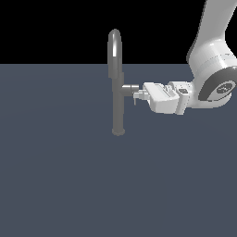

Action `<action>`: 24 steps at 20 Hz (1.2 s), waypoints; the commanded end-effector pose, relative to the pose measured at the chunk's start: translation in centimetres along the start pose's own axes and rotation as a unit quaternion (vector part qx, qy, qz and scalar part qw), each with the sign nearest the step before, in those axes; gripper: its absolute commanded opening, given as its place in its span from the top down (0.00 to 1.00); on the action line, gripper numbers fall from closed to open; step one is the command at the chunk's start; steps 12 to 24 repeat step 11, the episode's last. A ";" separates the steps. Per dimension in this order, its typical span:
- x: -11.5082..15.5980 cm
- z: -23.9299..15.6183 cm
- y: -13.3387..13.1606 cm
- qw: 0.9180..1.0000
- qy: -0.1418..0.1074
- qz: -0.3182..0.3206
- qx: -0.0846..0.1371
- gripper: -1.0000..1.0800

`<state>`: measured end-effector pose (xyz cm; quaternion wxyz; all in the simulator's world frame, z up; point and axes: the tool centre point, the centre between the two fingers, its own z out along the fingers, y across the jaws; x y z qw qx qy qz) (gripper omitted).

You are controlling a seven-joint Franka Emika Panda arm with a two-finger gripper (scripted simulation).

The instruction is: Turn on the faucet by rotating a designated handle.

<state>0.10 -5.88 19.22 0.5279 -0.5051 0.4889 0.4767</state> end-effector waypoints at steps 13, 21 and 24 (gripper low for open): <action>5.4 0.0 -1.6 1.000 0.006 0.028 0.010 1.00; 5.4 0.0 -1.6 1.000 0.006 0.028 0.010 1.00; 5.4 0.0 -1.6 1.000 0.006 0.028 0.010 1.00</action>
